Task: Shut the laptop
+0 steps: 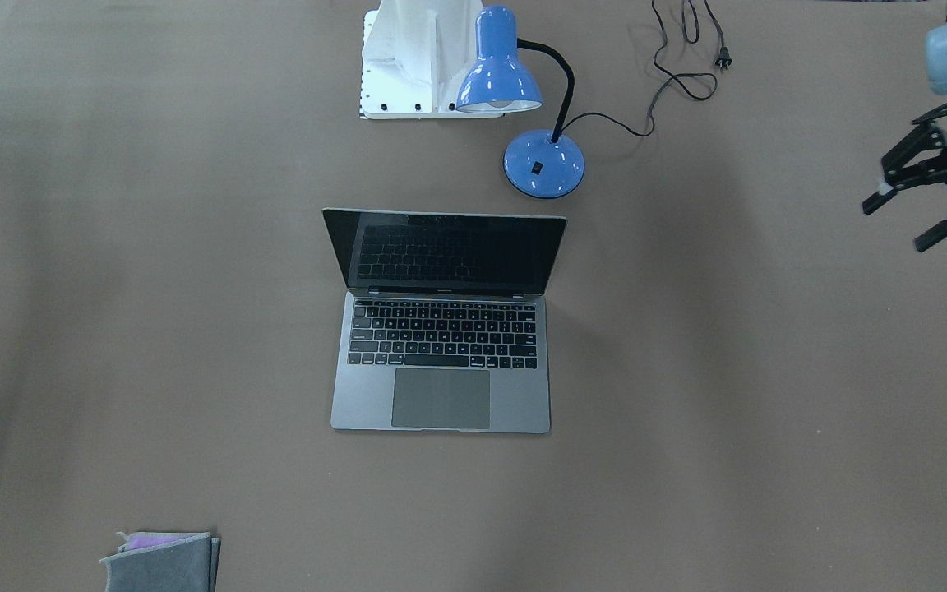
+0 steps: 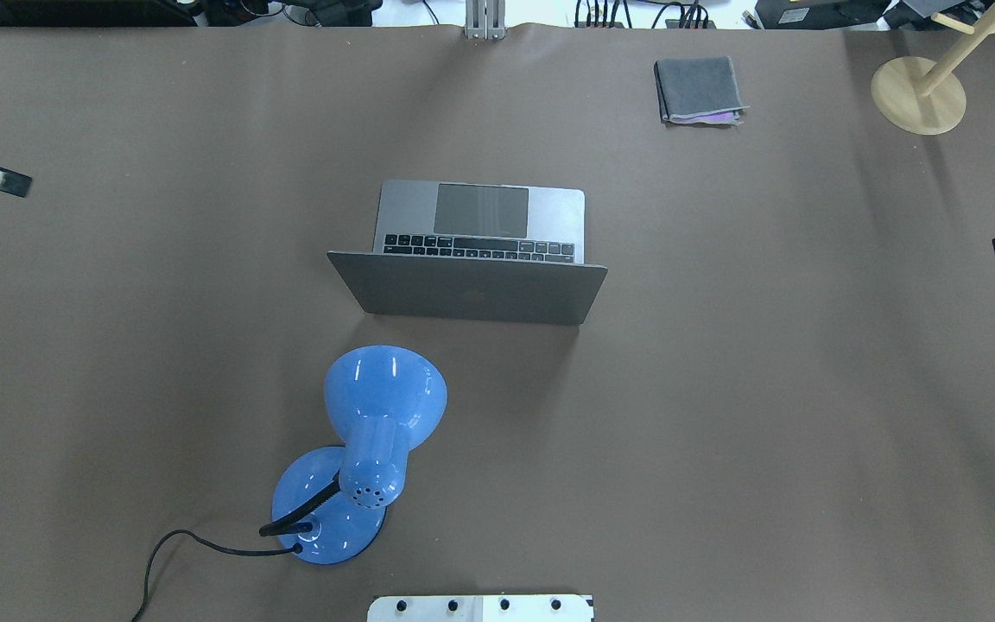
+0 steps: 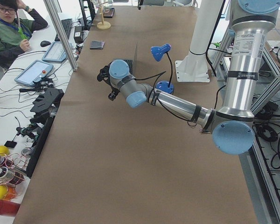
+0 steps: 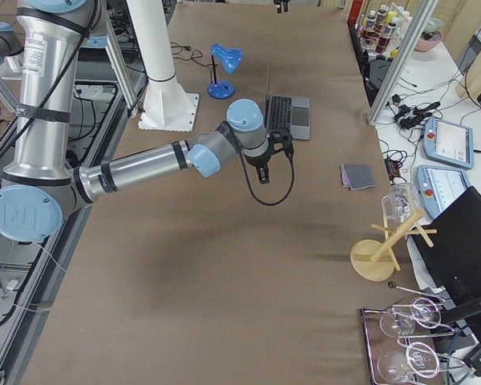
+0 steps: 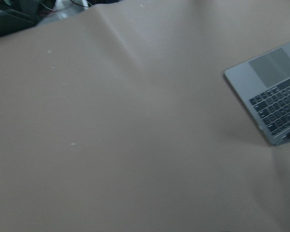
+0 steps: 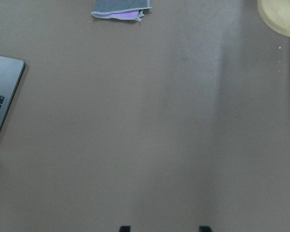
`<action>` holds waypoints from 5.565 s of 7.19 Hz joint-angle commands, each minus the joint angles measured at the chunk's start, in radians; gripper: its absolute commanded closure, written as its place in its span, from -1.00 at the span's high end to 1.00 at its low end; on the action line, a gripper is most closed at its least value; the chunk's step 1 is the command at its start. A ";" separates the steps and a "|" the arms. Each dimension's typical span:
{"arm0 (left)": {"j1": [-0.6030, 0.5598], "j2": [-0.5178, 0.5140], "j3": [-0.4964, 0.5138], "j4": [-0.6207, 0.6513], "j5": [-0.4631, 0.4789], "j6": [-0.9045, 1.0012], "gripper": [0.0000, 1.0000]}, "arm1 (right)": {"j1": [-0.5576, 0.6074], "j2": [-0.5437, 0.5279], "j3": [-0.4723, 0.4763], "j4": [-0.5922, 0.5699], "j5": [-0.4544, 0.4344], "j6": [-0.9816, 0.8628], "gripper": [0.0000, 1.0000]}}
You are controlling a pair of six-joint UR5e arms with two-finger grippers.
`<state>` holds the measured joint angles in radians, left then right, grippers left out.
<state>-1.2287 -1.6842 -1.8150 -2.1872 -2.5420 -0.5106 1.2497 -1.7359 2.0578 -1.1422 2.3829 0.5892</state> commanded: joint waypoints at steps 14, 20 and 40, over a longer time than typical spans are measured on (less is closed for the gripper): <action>0.511 -0.226 0.039 -0.350 0.255 -0.772 -1.00 | -0.691 0.521 -0.039 0.114 -0.536 0.916 -1.00; 0.509 -0.256 0.068 -0.347 0.299 -0.770 -1.00 | -0.650 0.529 -0.097 0.114 -0.538 0.905 -1.00; 0.417 -0.552 0.564 -0.333 0.570 -0.674 -1.00 | -0.526 0.795 -0.580 0.127 -0.545 0.871 -1.00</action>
<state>-0.8148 -2.2164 -1.2932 -2.5206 -2.0056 -1.1863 0.7253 -0.9604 1.5165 -1.0167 1.8427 1.4615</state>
